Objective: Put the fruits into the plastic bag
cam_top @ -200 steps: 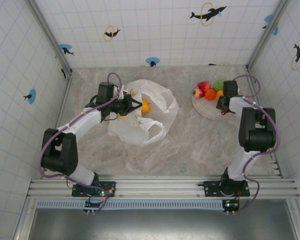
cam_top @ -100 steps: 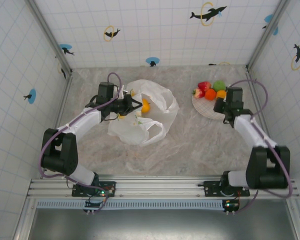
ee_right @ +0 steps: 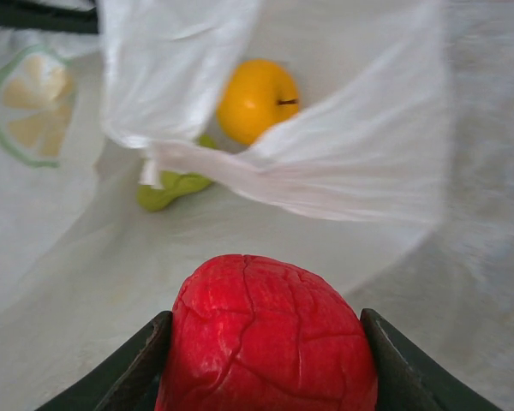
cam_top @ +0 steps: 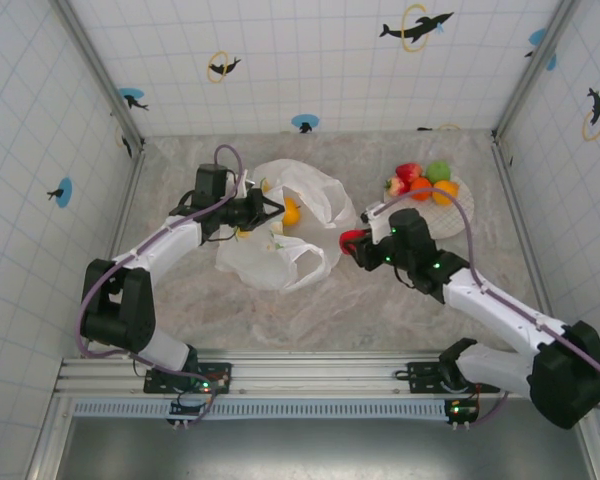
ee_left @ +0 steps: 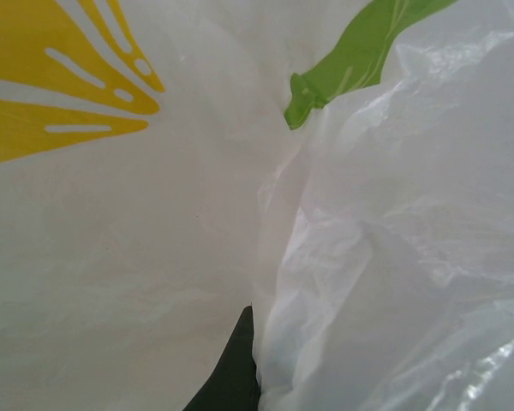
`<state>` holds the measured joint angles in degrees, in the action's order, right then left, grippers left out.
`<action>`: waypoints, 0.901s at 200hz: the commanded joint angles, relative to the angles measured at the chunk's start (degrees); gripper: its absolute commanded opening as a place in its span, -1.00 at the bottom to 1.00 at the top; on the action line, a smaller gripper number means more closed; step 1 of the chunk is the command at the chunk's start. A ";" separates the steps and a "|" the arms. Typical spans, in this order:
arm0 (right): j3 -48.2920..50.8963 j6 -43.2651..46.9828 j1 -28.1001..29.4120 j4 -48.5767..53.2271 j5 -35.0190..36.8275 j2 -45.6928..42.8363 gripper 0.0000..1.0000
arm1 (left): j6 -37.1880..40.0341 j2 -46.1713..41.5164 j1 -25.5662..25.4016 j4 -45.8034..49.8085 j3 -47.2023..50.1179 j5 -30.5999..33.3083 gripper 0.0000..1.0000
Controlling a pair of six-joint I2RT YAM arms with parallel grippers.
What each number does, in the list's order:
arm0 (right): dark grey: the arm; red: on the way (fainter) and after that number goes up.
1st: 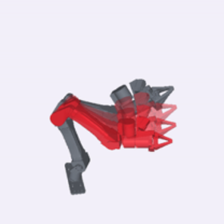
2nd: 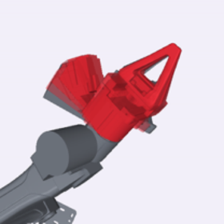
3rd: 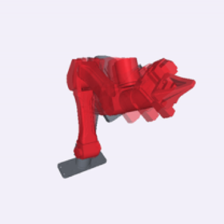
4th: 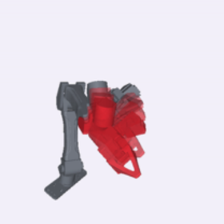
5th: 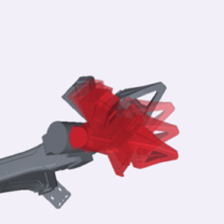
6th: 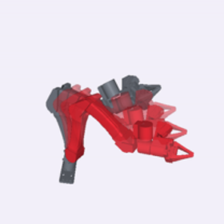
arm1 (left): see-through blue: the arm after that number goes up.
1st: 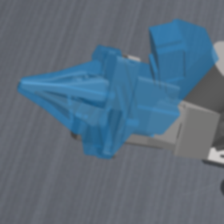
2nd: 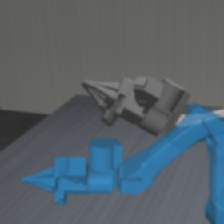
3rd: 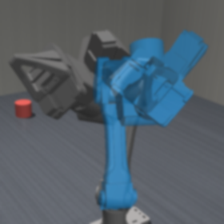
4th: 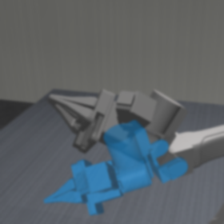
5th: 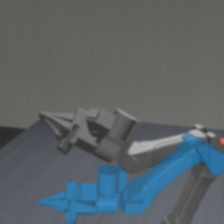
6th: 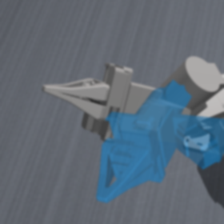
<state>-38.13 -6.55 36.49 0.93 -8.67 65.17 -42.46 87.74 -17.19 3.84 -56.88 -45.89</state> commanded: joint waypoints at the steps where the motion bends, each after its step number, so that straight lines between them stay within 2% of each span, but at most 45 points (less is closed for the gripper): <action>1: -1.01 1.11 1.96 -7.56 -1.98 3.94 0.02 | 0.01 -1.54 0.32 0.39 0.46 -0.87 -1.00; 46: -6.03 -1.27 5.18 -16.83 -0.52 14.71 0.00 | 0.01 -1.26 0.16 0.47 1.79 -1.27 -1.00; 67: -8.17 -4.25 6.31 -20.25 4.17 19.78 -0.01 | 0.07 -1.36 -0.11 0.51 1.55 -1.43 -1.00; 105: -9.40 -15.36 7.00 -25.90 13.73 25.88 -0.03 | 0.53 -1.36 -1.04 1.38 1.42 -1.83 -1.00; 122: -10.21 -19.38 7.69 -26.08 15.84 27.87 -0.02 | 0.55 -1.37 -1.26 1.44 -0.73 -2.02 -1.00; 148: -14.11 -20.00 10.15 -21.07 19.23 31.55 0.00 | -0.38 -0.87 -1.36 0.53 -1.67 -2.86 -1.00; 180: -16.66 -22.06 11.01 -16.58 18.52 33.70 0.01 | -1.31 -1.16 -1.88 -0.50 -2.18 -3.44 -1.00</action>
<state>-52.10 -25.30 47.03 -18.11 7.92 97.73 -42.57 87.72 -18.52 4.19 -57.19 -47.57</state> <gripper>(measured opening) 0.539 0.041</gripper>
